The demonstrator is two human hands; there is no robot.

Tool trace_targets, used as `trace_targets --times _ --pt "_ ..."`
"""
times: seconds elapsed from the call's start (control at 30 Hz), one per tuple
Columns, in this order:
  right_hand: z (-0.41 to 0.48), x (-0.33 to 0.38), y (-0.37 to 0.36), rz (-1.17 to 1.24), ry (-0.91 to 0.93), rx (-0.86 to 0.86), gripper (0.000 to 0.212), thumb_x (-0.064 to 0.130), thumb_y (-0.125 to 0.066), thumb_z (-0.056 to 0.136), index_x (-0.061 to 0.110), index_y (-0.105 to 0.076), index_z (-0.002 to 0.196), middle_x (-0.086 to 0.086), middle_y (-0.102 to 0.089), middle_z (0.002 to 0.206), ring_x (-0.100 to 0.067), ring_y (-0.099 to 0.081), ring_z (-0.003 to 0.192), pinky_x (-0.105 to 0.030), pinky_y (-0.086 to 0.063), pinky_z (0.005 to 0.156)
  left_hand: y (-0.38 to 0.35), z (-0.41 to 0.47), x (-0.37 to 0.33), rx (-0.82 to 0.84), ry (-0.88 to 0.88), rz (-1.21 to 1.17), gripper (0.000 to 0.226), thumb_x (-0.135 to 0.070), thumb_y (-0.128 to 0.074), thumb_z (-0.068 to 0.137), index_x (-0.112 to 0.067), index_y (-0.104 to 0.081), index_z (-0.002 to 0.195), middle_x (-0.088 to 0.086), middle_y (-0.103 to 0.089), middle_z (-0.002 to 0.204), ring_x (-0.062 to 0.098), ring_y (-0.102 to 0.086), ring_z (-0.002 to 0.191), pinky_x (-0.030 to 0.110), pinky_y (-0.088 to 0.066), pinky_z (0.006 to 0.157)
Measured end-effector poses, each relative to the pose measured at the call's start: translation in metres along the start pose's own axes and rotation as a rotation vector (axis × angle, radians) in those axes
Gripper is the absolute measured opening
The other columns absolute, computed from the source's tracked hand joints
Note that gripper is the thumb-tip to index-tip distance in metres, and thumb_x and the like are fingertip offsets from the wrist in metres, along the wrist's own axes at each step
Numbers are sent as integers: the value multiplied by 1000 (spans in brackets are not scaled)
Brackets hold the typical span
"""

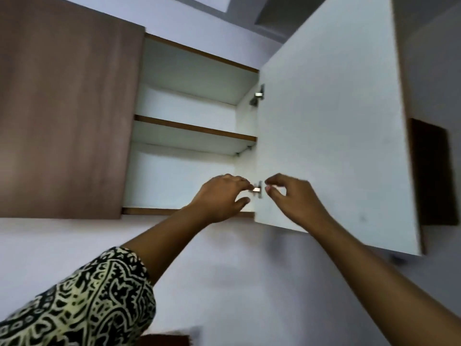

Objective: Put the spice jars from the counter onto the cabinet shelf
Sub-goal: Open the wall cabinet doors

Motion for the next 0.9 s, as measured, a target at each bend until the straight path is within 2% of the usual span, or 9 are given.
trace_targets --times 0.1,0.23,0.4,0.47,0.6,0.67,0.73,0.77,0.9 --pt "15 26 -92 321 -60 147 23 24 -56 91 18 -67 109 5 -68 111 -8 -60 104 -15 -39 84 10 -12 87 53 101 229 37 -33 -42 97 -28 -52 132 -8 -52 139 17 -44 129 32 -27 110" --pt "31 71 -205 635 -130 352 23 23 -54 91 23 -65 111 5 -66 115 -11 -59 107 -21 -42 85 12 -26 191 197 213 506 37 -26 -39 97 -24 -53 131 3 -55 136 22 -42 131 39 -16 117" --pt "67 129 -300 868 -185 487 33 17 -47 94 20 -56 126 2 -59 128 -11 -54 113 -26 -41 95 14 -23 255 273 106 753 44 -10 -34 92 -21 -54 130 1 -55 136 22 -41 131 44 -9 118" --pt "82 143 -324 972 -230 506 35 16 -46 95 18 -52 129 0 -57 130 -11 -52 113 -30 -42 99 12 -21 268 316 61 847 45 -12 -33 93 -21 -50 134 2 -51 139 22 -38 133 45 -5 118" --pt "100 162 -359 1153 -345 519 37 12 -41 97 13 -46 134 -5 -53 132 -14 -51 113 -27 -44 91 -2 -23 298 463 -36 1087 42 -27 -28 99 -19 -49 134 6 -44 145 26 -28 141 48 2 118" --pt "100 172 -368 1207 -367 558 35 7 -38 96 13 -51 128 -4 -60 118 -18 -53 111 -28 -46 88 -3 -27 308 499 -65 1132 45 -34 -23 101 -17 -47 135 7 -41 148 27 -23 144 48 3 118" --pt "99 179 -370 1241 -360 577 28 6 -36 95 16 -61 104 1 -63 92 -14 -58 94 -26 -47 80 -1 -31 310 501 -92 1127 47 -35 -20 101 -16 -44 136 7 -38 149 26 -19 145 47 1 119" --pt "98 180 -370 1246 -358 573 29 6 -36 94 19 -62 96 3 -63 86 -12 -58 89 -25 -47 77 1 -34 309 496 -105 1122 46 -36 -19 102 -16 -42 137 7 -37 150 26 -19 145 47 1 120" --pt "87 179 -357 1331 -330 536 28 4 -40 93 17 -62 105 -2 -65 101 -15 -60 97 -29 -48 78 17 -47 294 412 -146 1107 47 -38 -17 101 -17 -45 133 8 -42 145 28 -25 142 46 -3 119"
Point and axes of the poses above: each hand's wrist, its own z-axis towards the middle knuckle, its own y-axis out of the back of the hand, x = y × z, the point moved 10 cm from there along z, towards the middle knuckle
